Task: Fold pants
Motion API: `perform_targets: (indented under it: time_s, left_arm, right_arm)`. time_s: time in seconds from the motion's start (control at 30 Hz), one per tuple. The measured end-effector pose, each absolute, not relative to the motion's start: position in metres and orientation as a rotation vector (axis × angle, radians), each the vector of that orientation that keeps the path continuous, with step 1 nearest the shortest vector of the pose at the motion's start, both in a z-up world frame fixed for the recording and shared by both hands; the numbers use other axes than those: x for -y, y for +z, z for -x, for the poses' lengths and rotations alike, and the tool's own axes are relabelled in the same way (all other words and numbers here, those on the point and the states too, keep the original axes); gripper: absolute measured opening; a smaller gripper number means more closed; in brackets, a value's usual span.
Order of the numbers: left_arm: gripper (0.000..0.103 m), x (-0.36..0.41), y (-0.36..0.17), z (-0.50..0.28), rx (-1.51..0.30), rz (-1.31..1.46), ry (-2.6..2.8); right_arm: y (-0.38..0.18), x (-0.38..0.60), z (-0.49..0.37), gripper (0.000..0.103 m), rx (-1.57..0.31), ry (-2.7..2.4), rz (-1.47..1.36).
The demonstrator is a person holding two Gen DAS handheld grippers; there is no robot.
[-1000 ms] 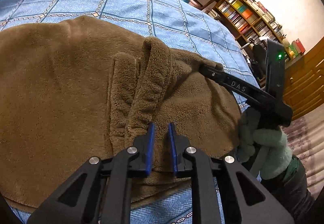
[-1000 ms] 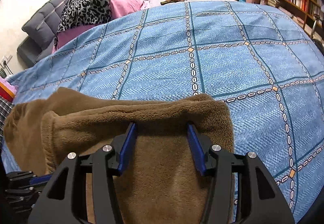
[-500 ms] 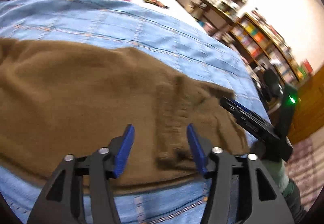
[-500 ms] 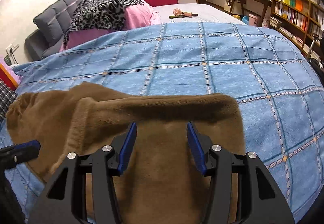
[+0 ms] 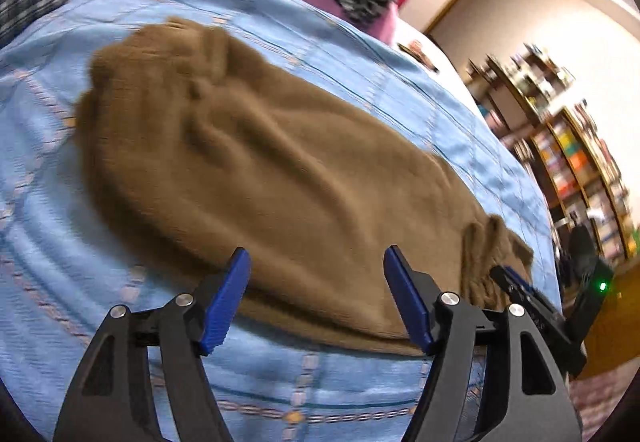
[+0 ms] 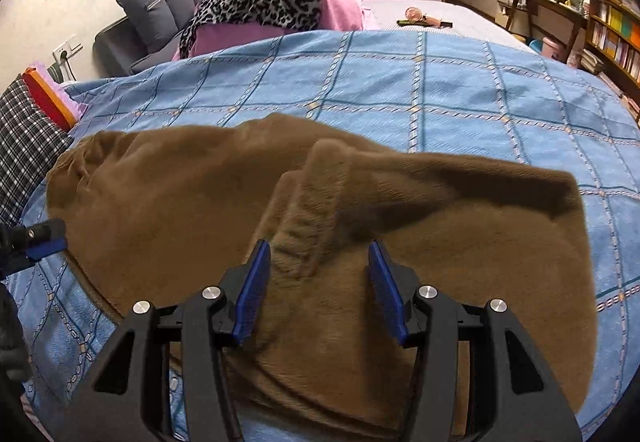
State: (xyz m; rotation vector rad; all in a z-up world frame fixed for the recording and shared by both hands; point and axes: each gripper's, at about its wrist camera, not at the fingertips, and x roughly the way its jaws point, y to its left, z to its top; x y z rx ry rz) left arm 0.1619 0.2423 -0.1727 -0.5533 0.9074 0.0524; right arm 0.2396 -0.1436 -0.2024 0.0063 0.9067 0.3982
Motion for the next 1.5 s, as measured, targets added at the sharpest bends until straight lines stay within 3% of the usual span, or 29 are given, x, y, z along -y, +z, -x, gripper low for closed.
perform_targets:
  time_s: [0.1, 0.33, 0.73, 0.8, 0.9, 0.93, 1.07, 1.1, 1.2, 1.5]
  left_arm:
    - [0.083, -0.272, -0.169, -0.151, -0.878, 0.599, 0.128]
    - [0.083, -0.337, -0.171, -0.139, -0.819, 0.717, 0.310]
    - [0.084, -0.383, -0.209, -0.164, -0.757, 0.936, 0.294]
    - [0.090, -0.384, -0.211, -0.169, -0.744, 0.931, 0.288]
    - [0.090, -0.381, -0.209, -0.177, -0.730, 0.893, 0.264]
    - [0.089, -0.379, -0.208, -0.180, -0.738, 0.877, 0.257]
    - [0.034, -0.381, -0.215, -0.187, -0.794, 0.921, 0.240]
    - [0.030, -0.381, -0.215, -0.187, -0.796, 0.937, 0.238]
    - [0.023, -0.373, -0.201, -0.186, -0.767, 0.893, 0.228]
    - [0.022, -0.303, -0.120, -0.189, -0.648, 0.641, 0.088]
  right_arm:
    - [-0.210, 0.134, -0.240, 0.053, -0.938, 0.412, 0.009]
    - [-0.222, 0.122, -0.245, 0.057, -0.959, 0.389, 0.041]
    - [-0.216, 0.129, -0.242, 0.057, -0.950, 0.384, 0.015]
    - [-0.214, 0.129, -0.240, 0.057, -0.946, 0.384, 0.008]
    - [-0.209, 0.132, -0.237, 0.057, -0.936, 0.384, -0.010]
    - [-0.207, 0.133, -0.236, 0.057, -0.931, 0.384, -0.015]
    - [-0.194, 0.142, -0.227, 0.057, -0.890, 0.378, -0.044]
    - [-0.192, 0.145, -0.226, 0.057, -0.884, 0.375, -0.049]
    - [-0.186, 0.157, -0.221, 0.057, -0.871, 0.358, -0.074]
    - [-0.190, 0.198, -0.206, 0.057, -0.888, 0.299, -0.165]
